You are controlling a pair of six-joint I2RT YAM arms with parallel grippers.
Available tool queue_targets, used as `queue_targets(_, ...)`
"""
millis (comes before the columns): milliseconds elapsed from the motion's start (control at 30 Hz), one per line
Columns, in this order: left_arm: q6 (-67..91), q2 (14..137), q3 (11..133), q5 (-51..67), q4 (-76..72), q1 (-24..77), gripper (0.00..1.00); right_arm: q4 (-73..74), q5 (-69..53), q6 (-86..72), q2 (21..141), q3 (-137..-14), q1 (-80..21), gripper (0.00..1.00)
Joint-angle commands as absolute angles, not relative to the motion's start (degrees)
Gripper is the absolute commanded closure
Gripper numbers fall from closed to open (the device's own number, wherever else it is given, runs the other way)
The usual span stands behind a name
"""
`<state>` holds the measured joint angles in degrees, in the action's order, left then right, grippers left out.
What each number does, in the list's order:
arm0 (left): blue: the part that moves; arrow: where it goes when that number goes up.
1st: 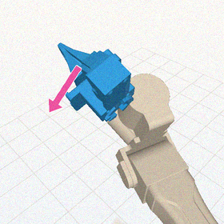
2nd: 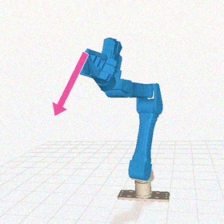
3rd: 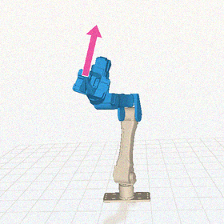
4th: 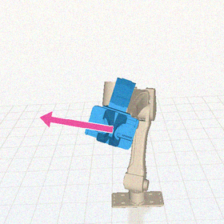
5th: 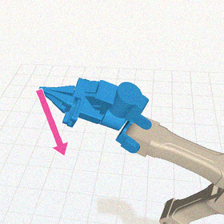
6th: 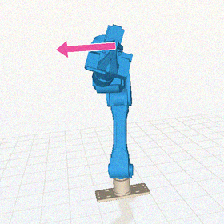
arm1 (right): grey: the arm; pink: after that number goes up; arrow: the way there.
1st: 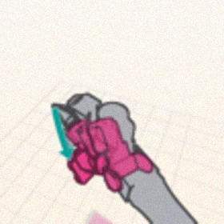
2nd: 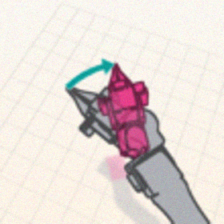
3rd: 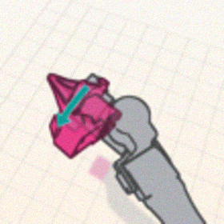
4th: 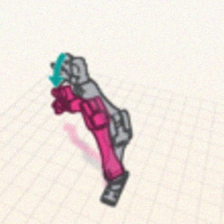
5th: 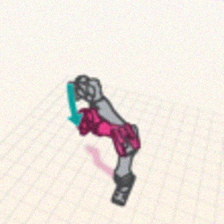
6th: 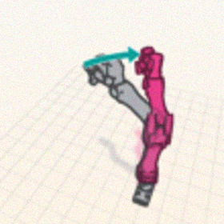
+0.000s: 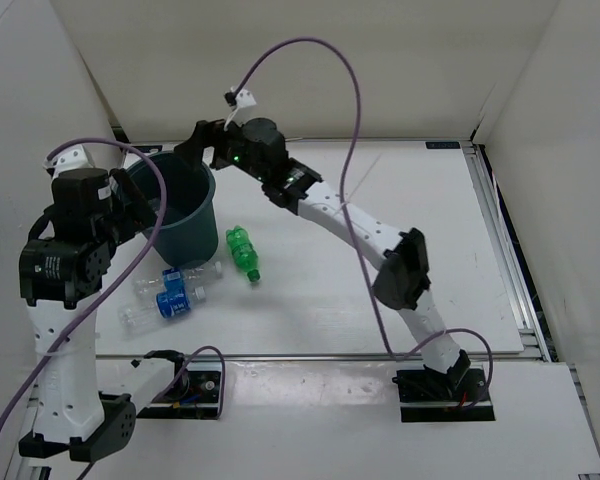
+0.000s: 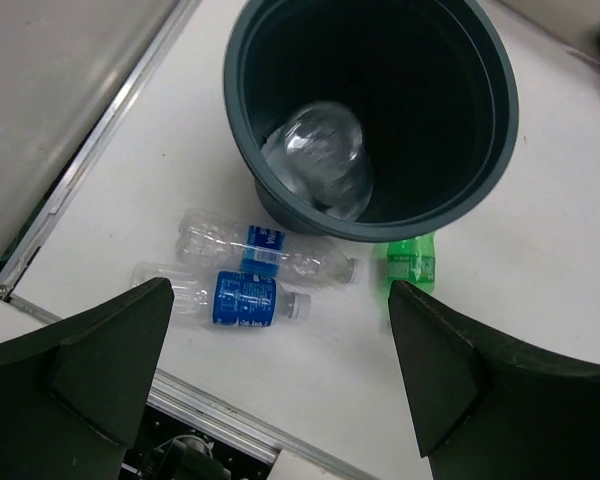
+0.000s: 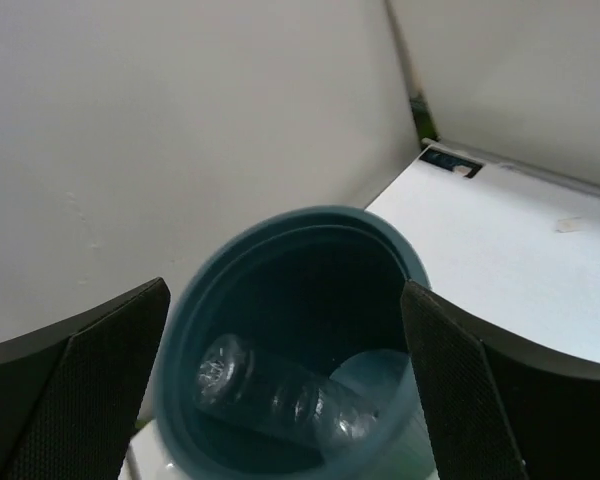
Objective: Put the plastic bottles in the bin
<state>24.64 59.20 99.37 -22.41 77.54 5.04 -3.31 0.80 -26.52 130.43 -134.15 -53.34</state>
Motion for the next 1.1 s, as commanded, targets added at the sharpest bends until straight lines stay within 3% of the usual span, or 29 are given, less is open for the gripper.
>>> queue_targets(0, 27.67, 56.52, 99.16, -27.93, 81.48, 5.27, 0.00, 0.12, 6.94, -28.19, 112.97, -131.67, -50.55, 0.00)
queue_targets(233, 40.24, 47.48, 85.03, -30.42, 77.61, 5.27, 0.00, 25.71, -8.42, -36.56, 109.16, -117.55, -41.06, 0.00)
queue_targets(367, 44.29, 43.34, 76.93, -30.41, 75.15, 5.27, 0.00, 29.00, -24.57, -32.70, 114.32, -111.54, -38.24, 0.00)
queue_targets(667, 43.86, 42.80, 72.25, -31.03, 75.76, 5.27, 0.00, 27.42, -40.24, -34.37, 134.00, -120.40, -36.83, 0.00)
queue_targets(1067, 43.95, 44.30, 75.50, -30.33, 79.89, 5.27, 0.00, 26.19, -45.79, -37.26, 147.39, -126.82, -41.13, 0.00)
